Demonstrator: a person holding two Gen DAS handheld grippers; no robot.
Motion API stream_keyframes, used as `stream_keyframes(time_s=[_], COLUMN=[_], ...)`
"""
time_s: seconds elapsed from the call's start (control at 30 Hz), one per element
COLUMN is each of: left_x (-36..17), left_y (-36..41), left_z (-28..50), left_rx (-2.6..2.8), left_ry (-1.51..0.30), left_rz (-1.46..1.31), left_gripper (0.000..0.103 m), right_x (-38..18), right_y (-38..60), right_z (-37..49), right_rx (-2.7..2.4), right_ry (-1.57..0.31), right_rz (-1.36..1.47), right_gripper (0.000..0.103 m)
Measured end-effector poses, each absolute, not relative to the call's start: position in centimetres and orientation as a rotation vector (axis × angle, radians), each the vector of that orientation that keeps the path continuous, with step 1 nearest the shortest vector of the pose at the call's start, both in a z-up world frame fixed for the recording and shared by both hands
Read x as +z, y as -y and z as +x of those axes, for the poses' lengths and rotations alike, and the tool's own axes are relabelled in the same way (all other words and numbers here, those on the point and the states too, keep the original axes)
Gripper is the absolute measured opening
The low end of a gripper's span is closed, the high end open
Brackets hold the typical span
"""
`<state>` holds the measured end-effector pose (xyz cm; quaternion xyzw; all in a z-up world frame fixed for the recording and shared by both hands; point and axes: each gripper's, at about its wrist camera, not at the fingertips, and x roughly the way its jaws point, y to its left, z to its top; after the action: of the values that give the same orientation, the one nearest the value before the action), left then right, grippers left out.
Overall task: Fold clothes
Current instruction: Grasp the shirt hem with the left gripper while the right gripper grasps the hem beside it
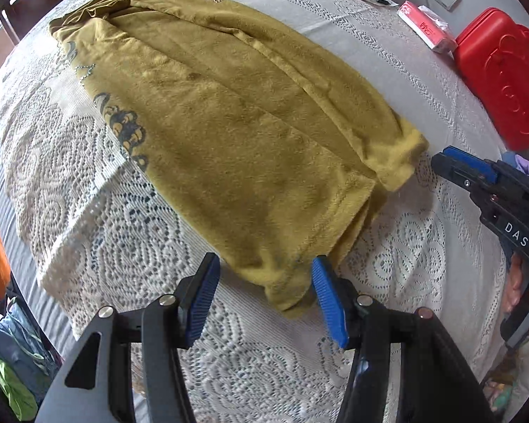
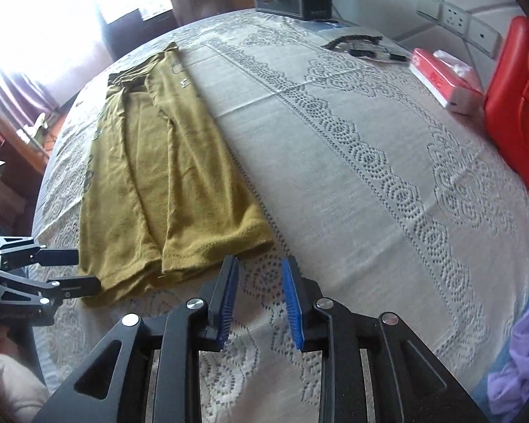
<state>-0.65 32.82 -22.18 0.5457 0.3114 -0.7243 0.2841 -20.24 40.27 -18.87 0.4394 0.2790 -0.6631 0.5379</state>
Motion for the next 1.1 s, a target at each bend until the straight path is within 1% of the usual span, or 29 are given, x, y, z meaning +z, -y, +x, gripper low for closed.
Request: stream_keyframes(time_s=[0.07,0.17,0.2,0.23,0.37,0.4,0.43,0.47,0.53,0.57,0.67,0.8,0.83,0.87,0.93,1.0,1.03,1.07,1.1], left_x=[-22.2,-22.4,-22.5,-22.6,-22.7,-22.6,-22.4,-22.2,-21.8,-21.6,-21.4,-21.3,-21.4,-21.4,-21.2,-20.9,-20.8,-20.6,-20.4], left_y=[-33.4,-33.8,-34.1,-34.4,-35.0,-35.0,-34.9,-34.8,-34.5,-34.4,-34.2,-34.5,-34.5,-34.5,-34.4,-34.3,-34.2,-34.0,-33.9], left_z=[-1.0,-1.7,-1.9,-2.1,-2.0,-1.9,-1.7,-1.5,-1.2,-1.1,-0.6,-0.6,-0.8,-1.7,-1.8,-1.3,-1.1,-0.7,-0.3], left_rx=[-1.923,-1.903,-1.909,-1.909,-1.912,-1.912,-1.909,-1.912,-1.915,-1.917,-1.925,-1.927,-1.925,-1.919,-1.918,-1.919,-1.919,-1.911,-1.906], left_ry=[-0.805,-0.779,-0.767,-0.742,-0.690,-0.687,-0.680,-0.680,-0.690,-0.696,-0.708,-0.681,-0.688,-0.691,-0.693,-0.696,-0.697,-0.704,-0.712], left_rz=[1.435,1.413,1.412,1.410,1.392,1.395,1.398,1.401,1.409,1.412,1.412,1.414,1.413,1.416,1.424,1.433,1.436,1.436,1.434], left_gripper=[0.061,0.073,0.082,0.087,0.088,0.084,0.077,0.073,0.056,0.053,0.052,0.052,0.052,0.052,0.052,0.051,0.043,0.034,0.022], right_x=[-19.3,-19.8,-20.0,-20.2,-20.9,-21.1,-21.2,-21.2,-21.1,-21.0,-20.5,-20.6,-20.7,-20.9,-21.3,-21.5,-21.4,-21.3,-21.2], right_y=[-39.8,-39.3,-39.2,-39.0,-38.5,-38.4,-38.3,-38.4,-38.4,-38.4,-38.4,-38.3,-38.2,-38.0,-37.7,-37.3,-37.2,-37.1,-37.3], right_z=[-20.5,-20.9,-21.0,-20.9,-20.6,-20.5,-20.4,-20.3,-20.1,-20.0,-19.4,-18.4,-18.3,-18.2,-18.5,-19.3,-19.5,-19.5,-19.4], right_rx=[-1.539,-1.481,-1.466,-1.452,-1.416,-1.406,-1.402,-1.405,-1.413,-1.418,-1.415,-1.376,-1.373,-1.372,-1.388,-1.397,-1.410,-1.418,-1.422], right_ry=[-0.714,-0.746,-0.758,-0.772,-0.824,-0.832,-0.833,-0.830,-0.830,-0.834,-0.845,-0.890,-0.885,-0.873,-0.829,-0.759,-0.743,-0.742,-0.737], right_rz=[1.014,0.977,0.963,0.946,0.865,0.845,0.821,0.804,0.779,0.767,0.732,0.721,0.722,0.725,0.730,0.798,0.829,0.846,0.861], right_gripper=[0.027,0.029,0.029,0.029,0.029,0.029,0.029,0.030,0.032,0.033,0.033,0.033,0.034,0.038,0.041,0.041,0.036,0.022,0.015])
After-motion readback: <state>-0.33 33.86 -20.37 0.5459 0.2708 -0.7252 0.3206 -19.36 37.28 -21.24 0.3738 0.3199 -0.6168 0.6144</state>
